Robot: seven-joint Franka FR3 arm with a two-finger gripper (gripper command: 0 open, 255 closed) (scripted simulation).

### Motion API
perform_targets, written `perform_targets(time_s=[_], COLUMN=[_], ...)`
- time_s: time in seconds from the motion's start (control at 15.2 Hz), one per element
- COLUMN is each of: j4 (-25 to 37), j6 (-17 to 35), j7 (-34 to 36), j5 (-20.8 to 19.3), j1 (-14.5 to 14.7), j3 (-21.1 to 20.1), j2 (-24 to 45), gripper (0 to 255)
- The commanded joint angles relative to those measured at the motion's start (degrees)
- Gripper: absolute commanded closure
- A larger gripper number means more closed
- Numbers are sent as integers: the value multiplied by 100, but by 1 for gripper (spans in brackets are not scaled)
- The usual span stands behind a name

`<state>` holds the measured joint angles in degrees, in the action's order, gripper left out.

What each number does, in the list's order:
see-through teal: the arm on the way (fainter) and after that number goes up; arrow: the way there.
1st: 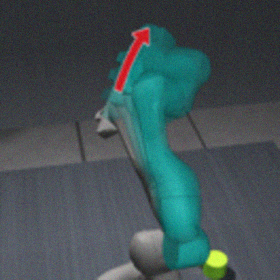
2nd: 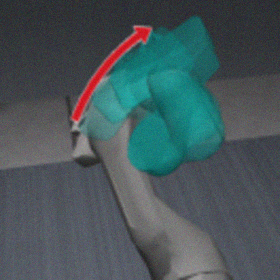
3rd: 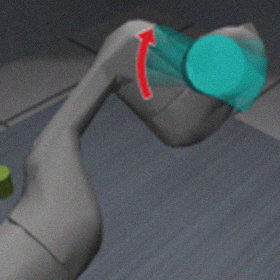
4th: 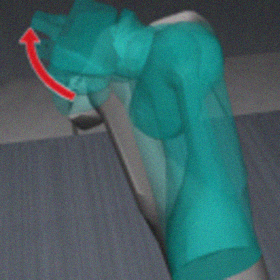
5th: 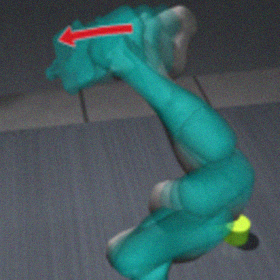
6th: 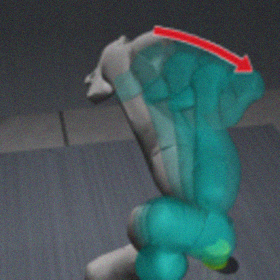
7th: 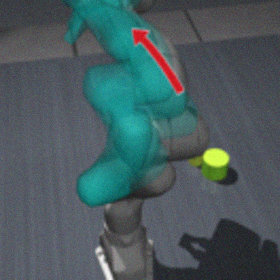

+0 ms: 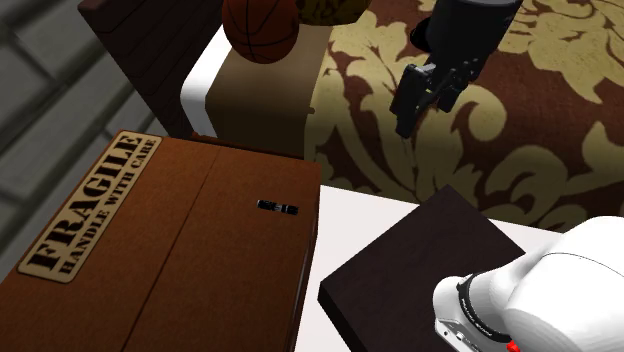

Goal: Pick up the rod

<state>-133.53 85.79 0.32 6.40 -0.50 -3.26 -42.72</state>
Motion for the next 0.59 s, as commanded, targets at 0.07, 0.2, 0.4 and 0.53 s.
perform_targets(time_s=[0.07,0.2,0.4,0.53], j4=[-122,-345,-628,-781], j6=[189,571,1155,1551], j7=[1,2,1,-1], j5=[46,138,273,358], j1=[42,128,259,347], j3=[-62,-189,-387,-523], j2=[49,171,413,616], gripper=[0,0,0,0])
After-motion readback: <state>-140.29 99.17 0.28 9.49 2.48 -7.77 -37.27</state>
